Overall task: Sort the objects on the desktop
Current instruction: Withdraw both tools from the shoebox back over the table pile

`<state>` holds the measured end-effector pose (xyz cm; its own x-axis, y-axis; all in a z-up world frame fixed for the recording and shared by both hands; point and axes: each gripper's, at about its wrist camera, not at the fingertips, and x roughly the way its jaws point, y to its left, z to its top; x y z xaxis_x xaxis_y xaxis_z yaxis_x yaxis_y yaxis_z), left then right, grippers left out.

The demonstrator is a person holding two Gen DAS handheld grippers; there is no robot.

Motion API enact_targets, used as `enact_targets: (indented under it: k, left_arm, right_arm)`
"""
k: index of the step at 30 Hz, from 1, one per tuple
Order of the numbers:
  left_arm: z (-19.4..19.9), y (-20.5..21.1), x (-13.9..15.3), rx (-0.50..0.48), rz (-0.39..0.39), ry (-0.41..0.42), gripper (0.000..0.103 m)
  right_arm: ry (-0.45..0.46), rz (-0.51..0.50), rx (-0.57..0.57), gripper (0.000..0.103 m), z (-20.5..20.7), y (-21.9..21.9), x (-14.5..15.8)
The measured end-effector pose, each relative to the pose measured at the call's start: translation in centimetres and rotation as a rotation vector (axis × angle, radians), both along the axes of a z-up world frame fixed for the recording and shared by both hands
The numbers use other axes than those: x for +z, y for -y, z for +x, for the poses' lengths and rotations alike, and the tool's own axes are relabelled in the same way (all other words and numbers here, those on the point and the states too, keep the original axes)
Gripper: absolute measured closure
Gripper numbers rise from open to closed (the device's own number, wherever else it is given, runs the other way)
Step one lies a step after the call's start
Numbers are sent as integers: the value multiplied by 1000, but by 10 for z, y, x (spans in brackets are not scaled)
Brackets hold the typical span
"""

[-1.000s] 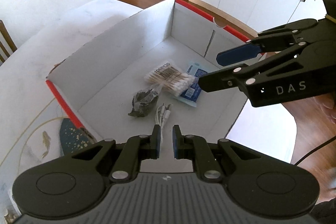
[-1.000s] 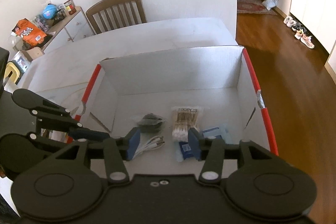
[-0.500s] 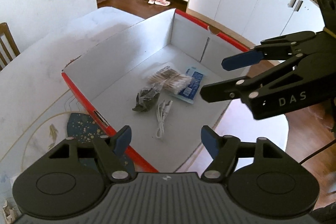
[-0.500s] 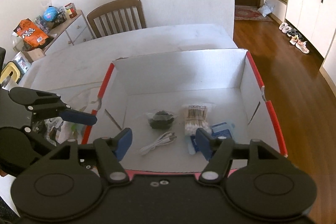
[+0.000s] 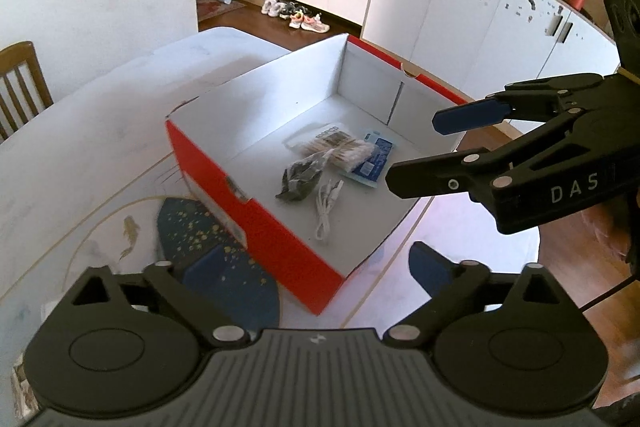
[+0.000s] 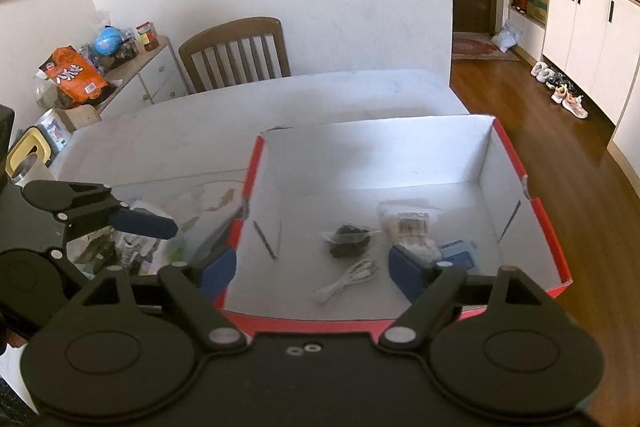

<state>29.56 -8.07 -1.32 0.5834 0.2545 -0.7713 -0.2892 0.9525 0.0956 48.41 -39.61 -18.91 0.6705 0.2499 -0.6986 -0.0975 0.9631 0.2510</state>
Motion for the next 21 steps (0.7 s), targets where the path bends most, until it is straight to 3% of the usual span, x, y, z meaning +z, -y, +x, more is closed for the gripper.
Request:
enact_targets:
  k: [7,13,21]
  left_arm:
    - [-35,-1,7,11,27,58,3]
    - [-64,-2,13,79,86,102,3]
    - [-98,-17,13,127,64,103,0]
  right_arm:
    - [18,13,5,18,-6,-22,5]
    - [33,21,19,18,-11,-40,8]
    - [33,23,42,18,-13,-62,8]
